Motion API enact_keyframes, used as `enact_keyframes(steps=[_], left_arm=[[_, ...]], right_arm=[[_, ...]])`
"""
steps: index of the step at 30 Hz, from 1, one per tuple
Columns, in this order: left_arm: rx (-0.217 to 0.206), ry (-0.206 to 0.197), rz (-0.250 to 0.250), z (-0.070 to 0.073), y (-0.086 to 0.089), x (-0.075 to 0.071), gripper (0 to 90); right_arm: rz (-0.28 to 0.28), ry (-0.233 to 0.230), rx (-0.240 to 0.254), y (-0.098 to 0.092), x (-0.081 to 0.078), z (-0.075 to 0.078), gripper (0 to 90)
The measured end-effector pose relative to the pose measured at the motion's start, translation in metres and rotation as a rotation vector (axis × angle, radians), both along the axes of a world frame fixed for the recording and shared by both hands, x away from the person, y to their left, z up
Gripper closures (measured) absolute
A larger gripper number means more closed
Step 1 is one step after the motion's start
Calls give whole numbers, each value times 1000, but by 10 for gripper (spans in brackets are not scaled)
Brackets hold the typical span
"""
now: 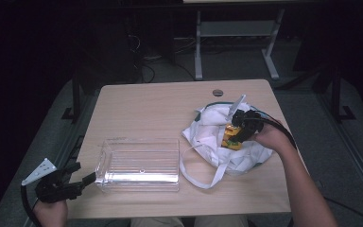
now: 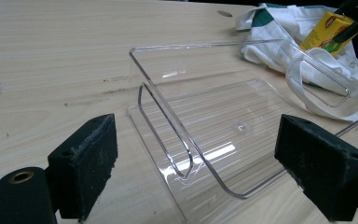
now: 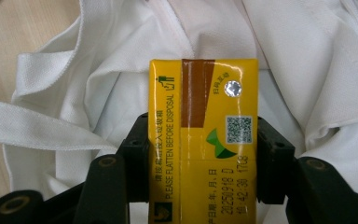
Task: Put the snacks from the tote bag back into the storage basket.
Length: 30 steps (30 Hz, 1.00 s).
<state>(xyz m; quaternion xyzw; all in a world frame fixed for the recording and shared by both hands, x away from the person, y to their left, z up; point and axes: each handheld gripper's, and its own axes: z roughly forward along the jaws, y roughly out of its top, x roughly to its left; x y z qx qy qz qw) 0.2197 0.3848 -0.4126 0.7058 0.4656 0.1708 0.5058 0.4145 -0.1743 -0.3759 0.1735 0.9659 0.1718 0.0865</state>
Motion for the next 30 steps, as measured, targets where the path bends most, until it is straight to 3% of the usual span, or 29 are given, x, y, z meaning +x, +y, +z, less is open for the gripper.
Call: enact_keyframes(steps=[8,12,30], left_arm=[[-1,0,1,0,0,0,128],[-2,-1,1,0,1,0,127],[-1,1,1,0,1,0,128]], right_arm=[[-16,20,10,0,5,6,513],[-34,26,44,-5,5,11,515],[-44,-3,113,-12,4,35,518]])
